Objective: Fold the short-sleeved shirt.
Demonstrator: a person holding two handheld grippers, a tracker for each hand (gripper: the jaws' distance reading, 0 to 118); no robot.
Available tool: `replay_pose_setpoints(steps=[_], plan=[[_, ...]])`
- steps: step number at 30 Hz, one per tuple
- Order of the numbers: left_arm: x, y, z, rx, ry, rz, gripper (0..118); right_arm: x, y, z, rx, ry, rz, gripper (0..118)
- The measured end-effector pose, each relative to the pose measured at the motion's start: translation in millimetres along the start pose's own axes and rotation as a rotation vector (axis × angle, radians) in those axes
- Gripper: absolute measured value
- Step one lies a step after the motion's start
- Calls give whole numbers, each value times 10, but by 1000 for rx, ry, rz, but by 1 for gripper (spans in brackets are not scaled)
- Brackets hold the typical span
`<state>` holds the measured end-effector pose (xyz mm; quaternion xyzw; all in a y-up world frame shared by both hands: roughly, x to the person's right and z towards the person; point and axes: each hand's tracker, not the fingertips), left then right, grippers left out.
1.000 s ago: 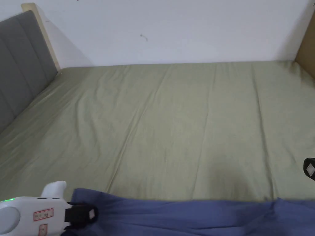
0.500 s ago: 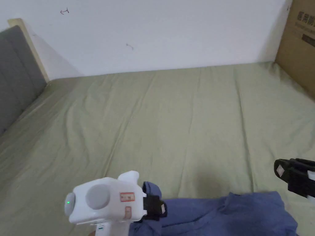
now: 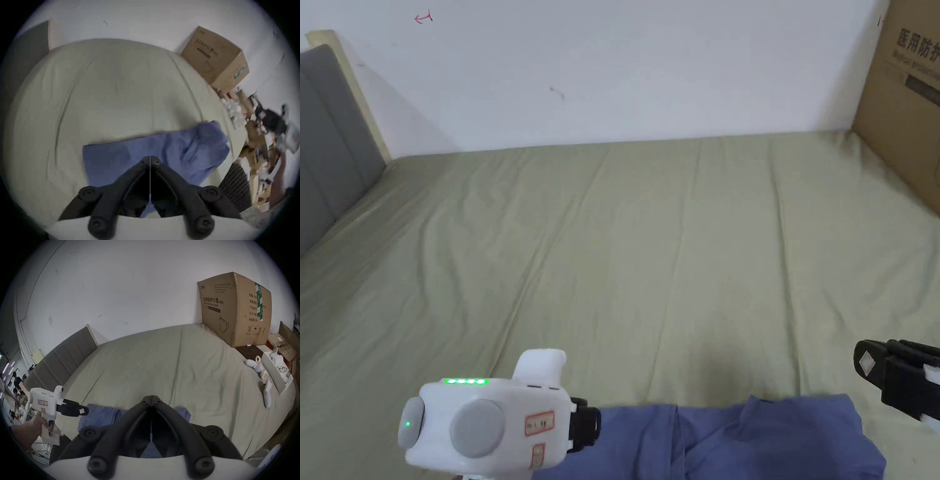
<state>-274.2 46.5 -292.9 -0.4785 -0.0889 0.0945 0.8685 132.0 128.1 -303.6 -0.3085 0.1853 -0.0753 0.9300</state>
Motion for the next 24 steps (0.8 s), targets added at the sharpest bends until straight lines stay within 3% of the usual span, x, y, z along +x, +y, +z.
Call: replay_pose_setpoints(steps=[3, 7, 9, 12, 18, 21, 24], plan=[[89, -62, -235, -75, -125, 10, 0, -11, -18, -26, -9, 2, 7, 0], [372, -157, -747, -177, -130, -58, 0, -1, -51, -36, -22, 5, 8, 0], [514, -230, -1017, -287, -209, -28, 0, 13, -46, -1, -17, 32, -18, 0], [597, -189, -1047, -239, -190, -50, 0, -26, -7, 48, -11, 40, -15, 0], [234, -154, -516, -143, -552, 171, 0, -107, 50, 106, 13, 66, 10, 0], [-240, -201, -236, -61, -638, 289, 2, -121, 63, 102, 13, 62, 17, 0], [-836, -325, -67, -34, -689, 446, 22, -123, 65, 90, 4, 62, 13, 0]])
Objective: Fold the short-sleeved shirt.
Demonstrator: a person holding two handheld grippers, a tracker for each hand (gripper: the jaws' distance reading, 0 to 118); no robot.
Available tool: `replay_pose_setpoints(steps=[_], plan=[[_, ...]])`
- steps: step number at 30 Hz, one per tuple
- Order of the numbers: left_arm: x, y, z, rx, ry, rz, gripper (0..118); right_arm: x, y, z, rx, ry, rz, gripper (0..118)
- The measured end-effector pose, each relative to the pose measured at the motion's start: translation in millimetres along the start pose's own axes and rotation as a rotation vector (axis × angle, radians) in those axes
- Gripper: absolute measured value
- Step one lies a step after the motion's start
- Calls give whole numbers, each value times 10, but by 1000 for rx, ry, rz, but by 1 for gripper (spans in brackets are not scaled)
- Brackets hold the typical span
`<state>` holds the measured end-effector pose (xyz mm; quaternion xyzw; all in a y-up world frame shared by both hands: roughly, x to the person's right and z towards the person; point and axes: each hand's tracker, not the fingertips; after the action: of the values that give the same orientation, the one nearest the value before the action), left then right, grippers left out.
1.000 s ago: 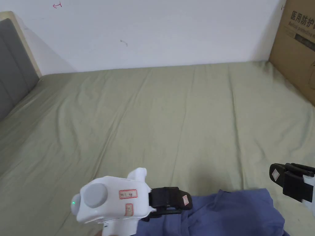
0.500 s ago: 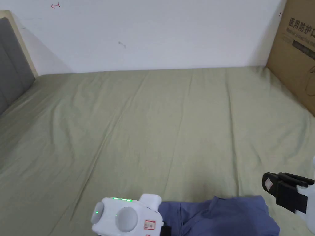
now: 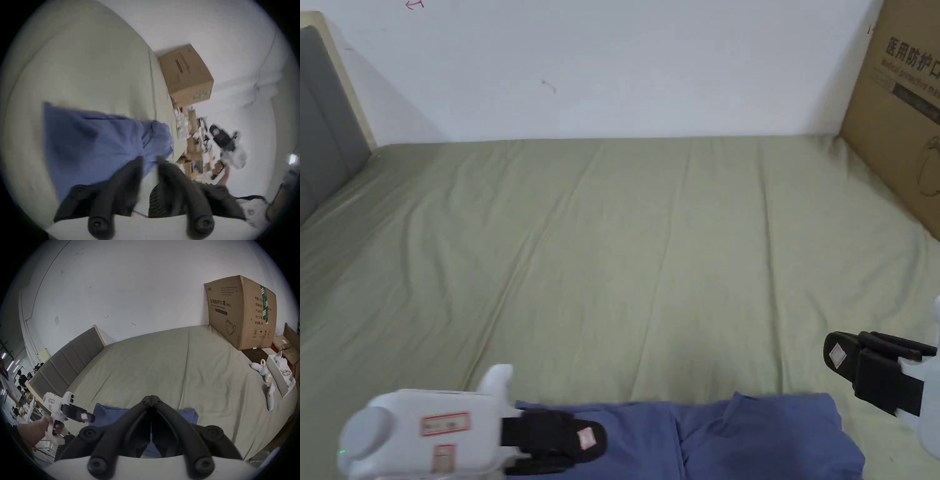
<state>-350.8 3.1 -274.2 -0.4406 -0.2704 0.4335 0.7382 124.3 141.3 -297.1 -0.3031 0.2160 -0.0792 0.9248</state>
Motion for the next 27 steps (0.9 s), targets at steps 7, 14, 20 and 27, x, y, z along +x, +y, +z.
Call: replay_pose_setpoints(steps=[7, 14, 20, 27], plan=[[-748, 46, 414, 85, 21, 135, 118, -27, 6, -114, -46, -27, 25, 0], [-1167, 47, -143, 29, -234, 237, 118, -108, 33, -237, -85, -34, 54, 0], [-1221, 59, -593, -35, -378, 243, 117, -161, 41, -300, -112, -22, 90, 0], [-1341, 36, -495, -51, -118, 162, 10, -195, -14, -344, -138, -14, 88, 0]])
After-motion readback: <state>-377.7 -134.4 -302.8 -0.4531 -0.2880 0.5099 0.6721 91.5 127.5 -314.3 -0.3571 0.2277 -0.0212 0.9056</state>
